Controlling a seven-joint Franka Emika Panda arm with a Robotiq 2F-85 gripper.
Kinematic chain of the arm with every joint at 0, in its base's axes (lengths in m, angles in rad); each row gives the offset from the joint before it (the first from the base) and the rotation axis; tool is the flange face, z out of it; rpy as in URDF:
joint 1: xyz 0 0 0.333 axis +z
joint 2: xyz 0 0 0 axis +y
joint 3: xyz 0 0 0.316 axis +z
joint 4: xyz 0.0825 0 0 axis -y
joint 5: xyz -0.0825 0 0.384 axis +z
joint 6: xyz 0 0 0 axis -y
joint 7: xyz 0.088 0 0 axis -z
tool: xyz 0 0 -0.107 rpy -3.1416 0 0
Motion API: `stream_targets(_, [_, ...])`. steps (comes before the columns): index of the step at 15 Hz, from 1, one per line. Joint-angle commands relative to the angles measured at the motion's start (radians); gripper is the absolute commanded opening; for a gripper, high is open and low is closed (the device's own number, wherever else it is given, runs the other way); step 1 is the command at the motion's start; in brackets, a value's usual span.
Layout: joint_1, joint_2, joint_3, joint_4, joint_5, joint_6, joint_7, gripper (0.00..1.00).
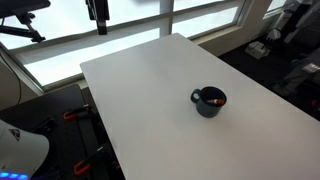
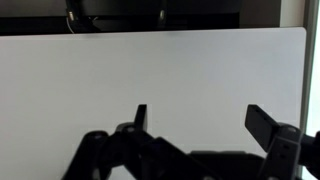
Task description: Put the marker on the table.
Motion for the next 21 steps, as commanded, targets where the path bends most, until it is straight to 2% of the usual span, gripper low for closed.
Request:
stream_targets(1, [-0.088, 0.051, -0.069, 0.039, -0.117, 0.013, -0.090, 1.00])
stream_targets(4, [-0.143, 0.079, -0.106, 0.027, -0.198, 0.142, -0.091, 1.00])
stream_targets(6, [-0.149, 0.097, -0.122, 0.017, -0.183, 0.185, -0.094, 1.00])
stream_targets(7, [-0.133, 0.075, -0.125, -0.001, -0.148, 0.200, -0.111, 1.00])
stream_targets(8, [-0.149, 0.090, -0.122, 0.018, -0.175, 0.169, -0.096, 1.00])
stream_targets(12, [-0.140, 0.093, -0.119, 0.014, -0.163, 0.182, -0.097, 1.00])
stream_targets(16, [-0.203, 0.190, -0.125, 0.078, -0.183, 0.250, 0.084, 1.00])
stream_targets(21, [-0.256, 0.329, -0.162, 0.155, -0.159, 0.332, 0.219, 1.00])
